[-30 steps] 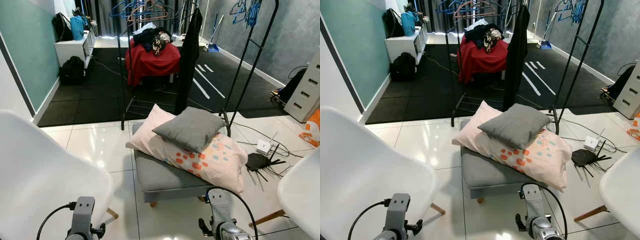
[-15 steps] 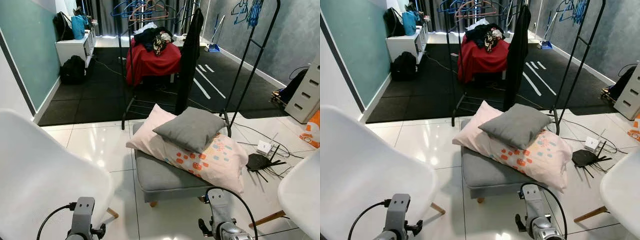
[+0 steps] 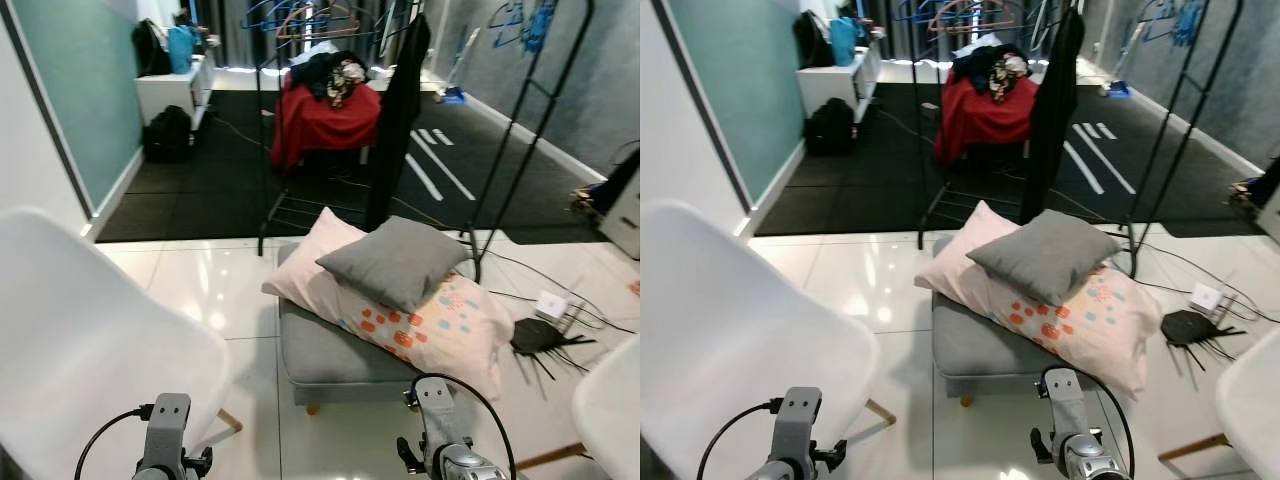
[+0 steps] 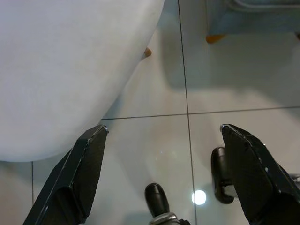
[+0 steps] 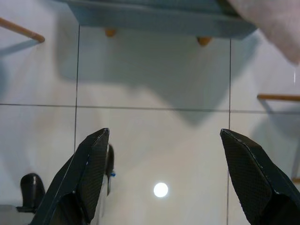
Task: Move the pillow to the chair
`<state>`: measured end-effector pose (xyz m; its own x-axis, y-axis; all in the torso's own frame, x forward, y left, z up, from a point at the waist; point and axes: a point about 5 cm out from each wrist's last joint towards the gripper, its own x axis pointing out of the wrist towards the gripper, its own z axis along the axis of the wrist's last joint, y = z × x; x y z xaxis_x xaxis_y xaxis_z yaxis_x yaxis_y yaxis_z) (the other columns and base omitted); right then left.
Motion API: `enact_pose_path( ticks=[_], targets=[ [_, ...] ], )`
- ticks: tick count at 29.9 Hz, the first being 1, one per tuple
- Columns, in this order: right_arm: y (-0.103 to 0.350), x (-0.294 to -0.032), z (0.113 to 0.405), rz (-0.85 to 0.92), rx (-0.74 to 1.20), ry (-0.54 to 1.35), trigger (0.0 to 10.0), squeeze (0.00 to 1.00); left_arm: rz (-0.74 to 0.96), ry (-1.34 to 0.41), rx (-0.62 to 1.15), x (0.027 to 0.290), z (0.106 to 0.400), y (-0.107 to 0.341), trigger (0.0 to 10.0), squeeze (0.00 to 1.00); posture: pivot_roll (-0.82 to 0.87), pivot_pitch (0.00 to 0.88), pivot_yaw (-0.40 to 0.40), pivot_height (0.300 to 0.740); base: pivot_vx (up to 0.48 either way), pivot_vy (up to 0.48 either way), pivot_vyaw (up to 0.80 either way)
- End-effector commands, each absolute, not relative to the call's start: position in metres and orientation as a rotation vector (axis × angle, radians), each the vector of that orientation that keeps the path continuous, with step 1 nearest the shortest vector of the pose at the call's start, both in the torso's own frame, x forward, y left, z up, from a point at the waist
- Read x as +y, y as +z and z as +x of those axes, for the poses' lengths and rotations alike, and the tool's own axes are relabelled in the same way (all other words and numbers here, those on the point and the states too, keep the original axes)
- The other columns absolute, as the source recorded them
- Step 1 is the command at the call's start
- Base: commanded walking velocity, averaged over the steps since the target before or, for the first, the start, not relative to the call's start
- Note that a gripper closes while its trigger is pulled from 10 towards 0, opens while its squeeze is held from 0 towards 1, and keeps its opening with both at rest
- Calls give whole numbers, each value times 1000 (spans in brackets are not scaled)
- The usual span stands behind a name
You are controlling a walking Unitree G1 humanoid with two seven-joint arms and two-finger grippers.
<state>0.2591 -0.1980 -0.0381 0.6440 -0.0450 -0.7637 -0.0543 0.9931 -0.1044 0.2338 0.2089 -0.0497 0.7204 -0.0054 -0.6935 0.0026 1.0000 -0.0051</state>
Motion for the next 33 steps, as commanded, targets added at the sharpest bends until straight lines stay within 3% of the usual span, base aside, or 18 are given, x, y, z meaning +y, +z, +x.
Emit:
enact_pose_path(
  ticks=[1, 20, 33],
  targets=[
    [-39, -200, 257, -143, 885, 14, 10000, 0, -9, -9, 789, 208, 230, -52, 10000, 0, -68, 31, -55, 740, 0, -398, 0],
    [-39, -200, 258, -144, 887, 15, 10000, 0, -11, -4, 793, 209, 229, -53, 10000, 0, -69, 49, -51, 740, 0, -397, 0],
    [-39, -200, 258, -141, 886, 13, 10000, 0, -7, 17, 790, 211, 230, -53, 10000, 0, -67, 48, -52, 740, 0, 0, 0]
  ],
)
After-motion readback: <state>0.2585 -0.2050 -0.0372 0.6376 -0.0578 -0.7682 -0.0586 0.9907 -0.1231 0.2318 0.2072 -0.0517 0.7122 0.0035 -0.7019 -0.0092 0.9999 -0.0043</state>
